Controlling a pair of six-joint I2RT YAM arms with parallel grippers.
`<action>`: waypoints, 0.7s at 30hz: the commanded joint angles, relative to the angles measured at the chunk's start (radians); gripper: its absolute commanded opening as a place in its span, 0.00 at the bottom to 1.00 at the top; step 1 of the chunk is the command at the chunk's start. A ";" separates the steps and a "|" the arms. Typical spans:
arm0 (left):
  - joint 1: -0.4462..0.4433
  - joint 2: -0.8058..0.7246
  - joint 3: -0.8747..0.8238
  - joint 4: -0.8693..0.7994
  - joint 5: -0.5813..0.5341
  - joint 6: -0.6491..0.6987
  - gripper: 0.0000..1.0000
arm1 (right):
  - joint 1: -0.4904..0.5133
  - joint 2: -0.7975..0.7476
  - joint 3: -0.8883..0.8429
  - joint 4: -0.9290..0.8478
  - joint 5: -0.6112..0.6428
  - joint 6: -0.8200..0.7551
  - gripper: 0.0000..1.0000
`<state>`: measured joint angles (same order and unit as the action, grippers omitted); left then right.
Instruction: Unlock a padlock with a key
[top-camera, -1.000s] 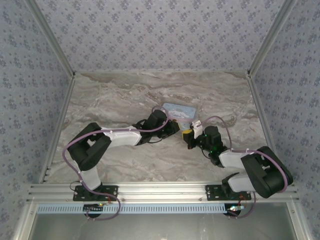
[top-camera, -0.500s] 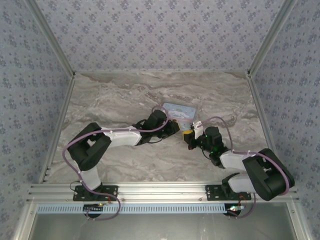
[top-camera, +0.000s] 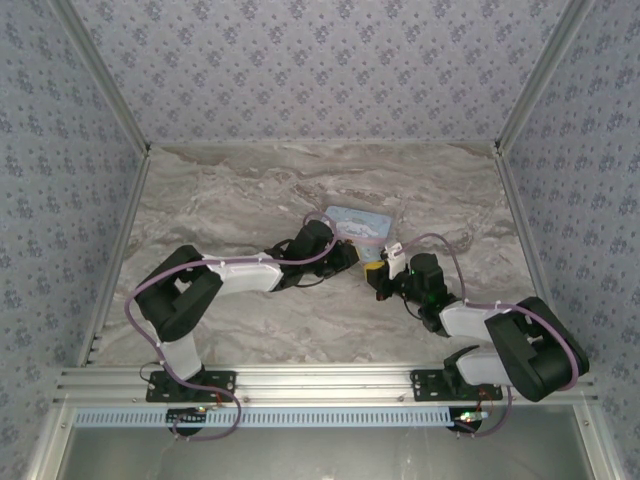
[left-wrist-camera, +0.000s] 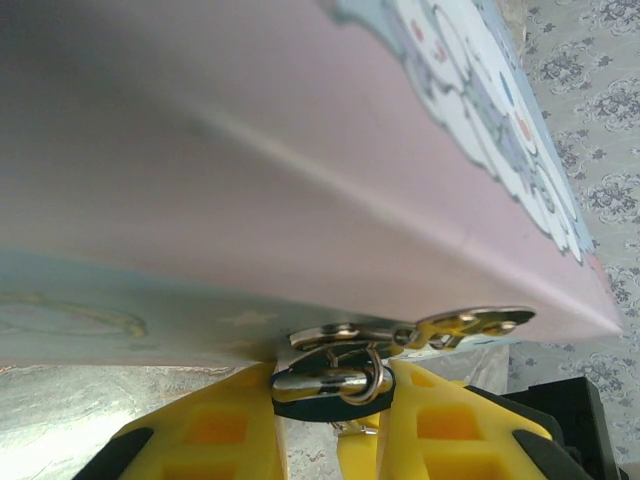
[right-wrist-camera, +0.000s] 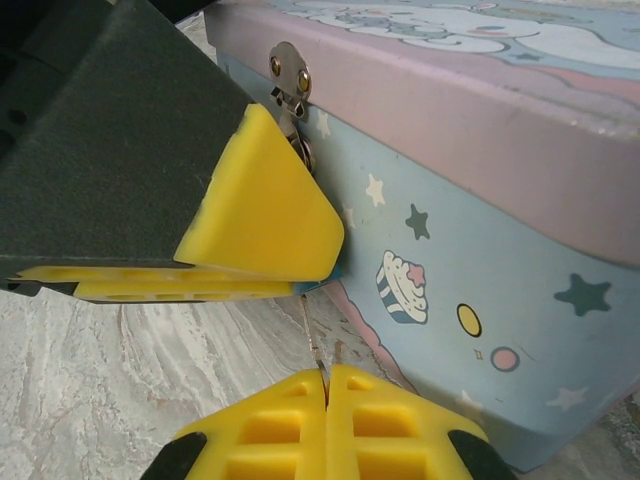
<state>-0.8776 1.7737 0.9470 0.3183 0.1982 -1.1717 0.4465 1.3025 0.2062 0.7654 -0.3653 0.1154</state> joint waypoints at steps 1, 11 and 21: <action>-0.003 -0.046 0.001 0.044 0.019 0.003 0.20 | -0.003 0.006 0.006 -0.008 -0.020 -0.002 0.00; -0.005 -0.046 0.005 0.045 0.032 0.002 0.20 | -0.009 0.030 0.026 0.023 -0.036 0.002 0.00; -0.006 -0.054 0.002 0.041 0.028 0.002 0.20 | -0.029 0.063 0.049 0.050 -0.056 0.013 0.00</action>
<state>-0.8776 1.7668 0.9459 0.3180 0.1986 -1.1721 0.4248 1.3598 0.2344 0.7841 -0.3981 0.1162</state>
